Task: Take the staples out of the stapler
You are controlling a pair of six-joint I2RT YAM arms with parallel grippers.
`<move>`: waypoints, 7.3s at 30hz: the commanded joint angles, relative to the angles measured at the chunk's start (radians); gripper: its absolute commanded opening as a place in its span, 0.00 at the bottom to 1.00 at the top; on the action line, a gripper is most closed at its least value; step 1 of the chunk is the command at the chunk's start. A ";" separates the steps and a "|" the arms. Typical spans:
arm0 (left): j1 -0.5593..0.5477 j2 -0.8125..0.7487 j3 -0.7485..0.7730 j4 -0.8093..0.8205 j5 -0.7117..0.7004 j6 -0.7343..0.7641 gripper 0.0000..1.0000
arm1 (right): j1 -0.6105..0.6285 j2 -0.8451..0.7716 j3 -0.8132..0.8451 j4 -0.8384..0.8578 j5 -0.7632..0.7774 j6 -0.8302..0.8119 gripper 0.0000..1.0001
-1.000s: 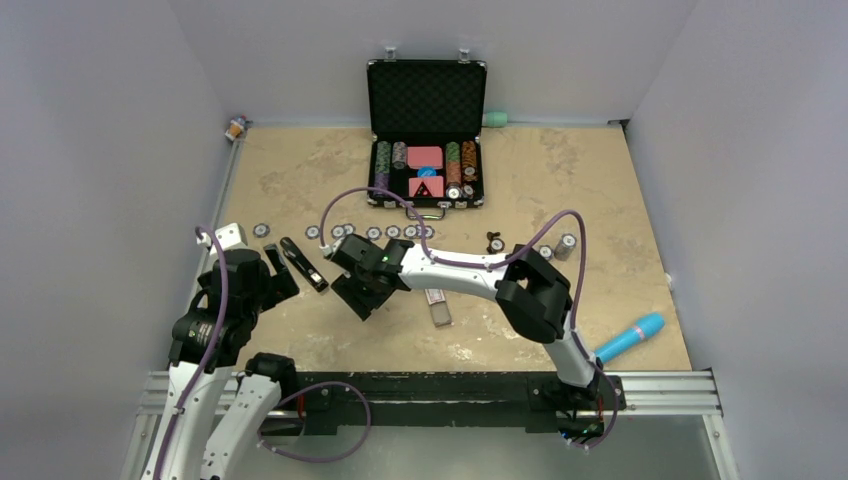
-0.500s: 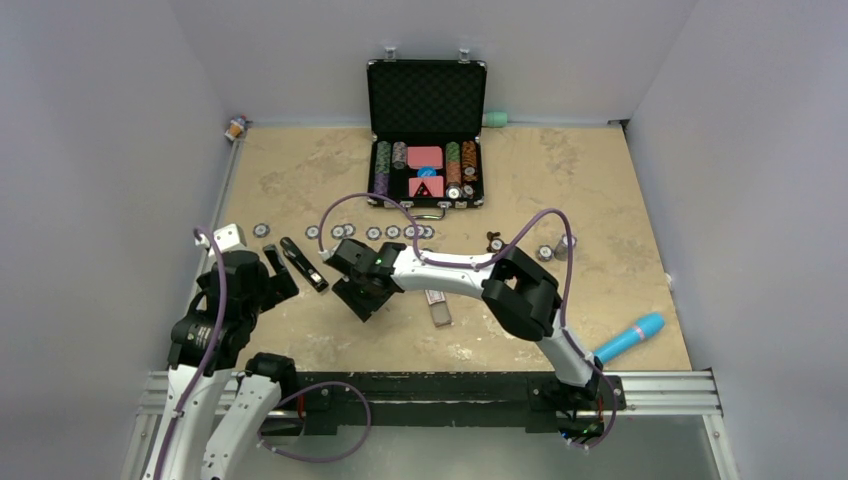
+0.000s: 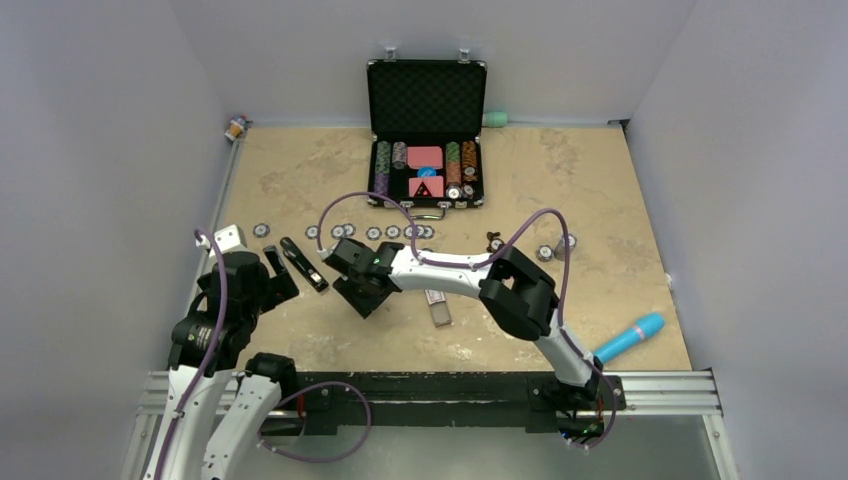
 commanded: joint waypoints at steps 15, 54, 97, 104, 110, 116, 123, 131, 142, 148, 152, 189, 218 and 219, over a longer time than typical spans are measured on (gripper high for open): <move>0.003 -0.009 -0.001 0.030 -0.001 0.006 1.00 | 0.006 0.030 0.019 -0.016 0.027 -0.008 0.36; 0.003 -0.012 0.001 0.026 -0.006 0.001 1.00 | 0.004 -0.022 0.109 -0.108 0.069 -0.038 0.22; -0.008 0.064 -0.002 0.029 0.017 -0.003 1.00 | -0.218 -0.541 -0.546 0.011 -0.059 0.173 0.19; -0.010 0.059 0.000 0.022 0.006 -0.009 0.97 | -0.216 -0.515 -0.556 0.024 -0.060 0.198 0.19; -0.010 0.074 0.001 0.023 0.008 -0.007 0.96 | -0.216 -0.488 -0.559 0.019 -0.081 0.195 0.18; -0.016 0.084 0.002 0.021 0.009 -0.010 0.98 | -0.216 -0.483 -0.592 0.038 -0.084 0.211 0.18; -0.026 0.092 0.003 0.016 0.004 -0.015 1.00 | -0.216 -0.466 -0.600 0.060 -0.086 0.223 0.18; -0.036 0.094 0.003 0.016 0.006 -0.016 1.00 | -0.216 -0.434 -0.580 0.063 -0.067 0.233 0.18; -0.040 0.092 0.003 0.017 0.007 -0.015 1.00 | -0.216 -0.419 -0.569 0.064 -0.039 0.247 0.19; -0.041 0.089 0.004 0.017 0.006 -0.015 1.00 | -0.217 -0.410 -0.560 0.055 -0.017 0.257 0.19; -0.042 0.088 0.003 0.018 0.008 -0.013 0.99 | -0.216 -0.406 -0.550 0.052 -0.003 0.260 0.19; -0.043 0.084 0.001 0.017 0.007 -0.016 0.98 | -0.215 -0.467 -0.381 -0.079 0.046 0.247 0.47; -0.051 0.049 0.000 0.017 0.004 -0.017 0.97 | -0.315 -0.012 0.331 -0.303 0.080 0.152 0.60; -0.051 0.051 0.000 0.017 0.007 -0.015 0.97 | -0.324 -0.005 0.336 -0.304 0.073 0.159 0.63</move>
